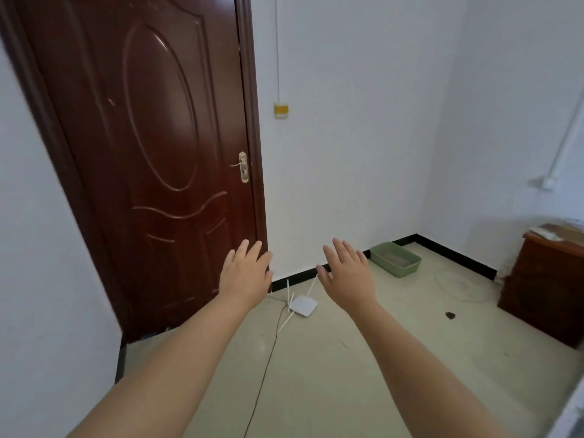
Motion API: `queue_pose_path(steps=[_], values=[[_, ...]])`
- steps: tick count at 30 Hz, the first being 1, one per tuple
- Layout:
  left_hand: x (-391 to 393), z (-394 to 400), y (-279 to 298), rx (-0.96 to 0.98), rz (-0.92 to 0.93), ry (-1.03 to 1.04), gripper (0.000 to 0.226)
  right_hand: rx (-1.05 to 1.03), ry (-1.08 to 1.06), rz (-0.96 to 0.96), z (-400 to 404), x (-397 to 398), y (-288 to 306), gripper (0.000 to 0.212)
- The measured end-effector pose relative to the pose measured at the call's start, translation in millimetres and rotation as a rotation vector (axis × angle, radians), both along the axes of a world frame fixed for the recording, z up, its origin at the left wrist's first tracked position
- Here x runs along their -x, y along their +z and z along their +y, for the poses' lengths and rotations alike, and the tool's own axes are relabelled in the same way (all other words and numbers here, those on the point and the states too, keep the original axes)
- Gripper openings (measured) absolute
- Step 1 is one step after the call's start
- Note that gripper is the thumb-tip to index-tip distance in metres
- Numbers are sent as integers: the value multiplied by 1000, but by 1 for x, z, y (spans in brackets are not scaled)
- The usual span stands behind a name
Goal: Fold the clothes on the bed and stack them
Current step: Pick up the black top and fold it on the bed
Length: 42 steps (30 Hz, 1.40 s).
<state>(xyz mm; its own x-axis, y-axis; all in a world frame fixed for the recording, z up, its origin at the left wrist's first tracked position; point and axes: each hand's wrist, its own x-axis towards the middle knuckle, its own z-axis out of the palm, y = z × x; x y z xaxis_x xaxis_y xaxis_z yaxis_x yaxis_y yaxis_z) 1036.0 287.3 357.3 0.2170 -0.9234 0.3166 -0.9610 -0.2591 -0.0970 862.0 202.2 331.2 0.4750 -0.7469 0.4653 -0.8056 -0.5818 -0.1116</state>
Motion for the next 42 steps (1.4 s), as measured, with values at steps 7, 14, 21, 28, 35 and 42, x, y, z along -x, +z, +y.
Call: queue_pose_path(steps=[7, 14, 21, 28, 35, 42], values=[[-18, -169, 25, -20, 7, -266, 47, 38, -217, -27, -111, -13, 16, 52], [86, -321, 3, 39, 53, -570, 48, 196, -477, -76, -196, 69, 5, 43], [237, -471, -17, 34, 67, -772, 49, 173, -726, -65, -313, 221, -5, 44], [388, -600, -31, 6, -2, -966, 45, 4, -1043, -59, -395, 376, -34, 48], [536, -715, -94, -119, 9, -1114, 48, -41, -1208, -34, -469, 502, -85, 42], [696, -831, -128, -224, 28, -1311, 48, -132, -1474, -58, -564, 639, -108, 51]])
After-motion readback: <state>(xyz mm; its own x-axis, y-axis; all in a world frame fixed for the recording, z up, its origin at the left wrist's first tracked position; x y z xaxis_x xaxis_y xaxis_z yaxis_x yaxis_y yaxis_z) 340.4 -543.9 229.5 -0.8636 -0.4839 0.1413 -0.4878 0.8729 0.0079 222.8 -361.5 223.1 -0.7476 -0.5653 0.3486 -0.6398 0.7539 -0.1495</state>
